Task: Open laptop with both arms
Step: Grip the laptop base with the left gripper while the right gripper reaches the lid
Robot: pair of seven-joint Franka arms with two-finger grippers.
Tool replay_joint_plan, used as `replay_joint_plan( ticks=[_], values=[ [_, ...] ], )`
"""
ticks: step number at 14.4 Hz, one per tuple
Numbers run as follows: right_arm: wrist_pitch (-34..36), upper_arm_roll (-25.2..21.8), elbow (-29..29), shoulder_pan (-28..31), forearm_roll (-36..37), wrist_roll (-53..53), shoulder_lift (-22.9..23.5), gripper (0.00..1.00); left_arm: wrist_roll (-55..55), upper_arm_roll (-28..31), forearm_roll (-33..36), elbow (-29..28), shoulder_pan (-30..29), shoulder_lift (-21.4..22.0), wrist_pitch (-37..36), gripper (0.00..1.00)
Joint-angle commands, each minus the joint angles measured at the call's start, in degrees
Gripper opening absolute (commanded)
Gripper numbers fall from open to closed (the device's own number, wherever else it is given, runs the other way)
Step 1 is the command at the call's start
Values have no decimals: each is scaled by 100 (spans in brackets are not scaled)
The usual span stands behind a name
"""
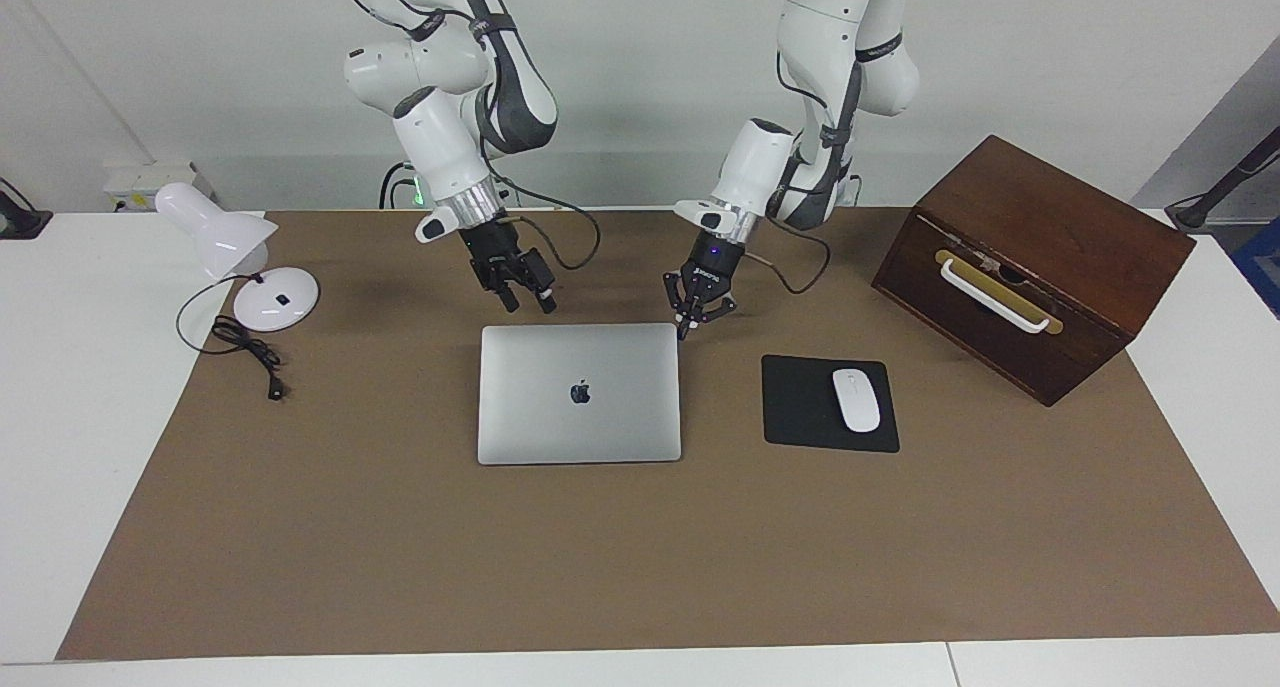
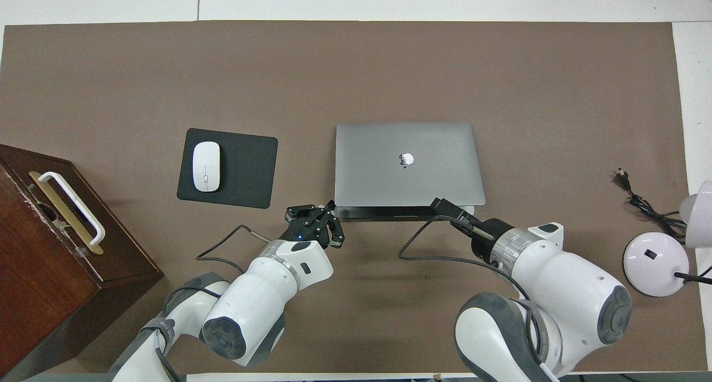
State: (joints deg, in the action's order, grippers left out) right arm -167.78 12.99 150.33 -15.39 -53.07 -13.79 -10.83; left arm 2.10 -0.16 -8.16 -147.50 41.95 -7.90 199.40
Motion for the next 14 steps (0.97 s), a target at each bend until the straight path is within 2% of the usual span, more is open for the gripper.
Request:
replay_joint_plan(
  ticks=[1, 5, 8, 14],
  values=[
    [-167, 29, -144, -122, -204, -10, 178, 100, -95, 86, -10, 266, 112, -344, 134, 0],
    [-150, 20, -180, -114, -204, -10, 196, 100, -95, 86, -1, 380, 103, -458, 134, 0],
    [-158, 28, -329, -113, -204, -18, 336, 100, -104, 95, 25, 555, 103, -756, 143, 0],
    [-167, 20, -452, -114, -204, -18, 433, 100, -139, 104, 78, 635, 94, -915, 143, 0]
  ],
)
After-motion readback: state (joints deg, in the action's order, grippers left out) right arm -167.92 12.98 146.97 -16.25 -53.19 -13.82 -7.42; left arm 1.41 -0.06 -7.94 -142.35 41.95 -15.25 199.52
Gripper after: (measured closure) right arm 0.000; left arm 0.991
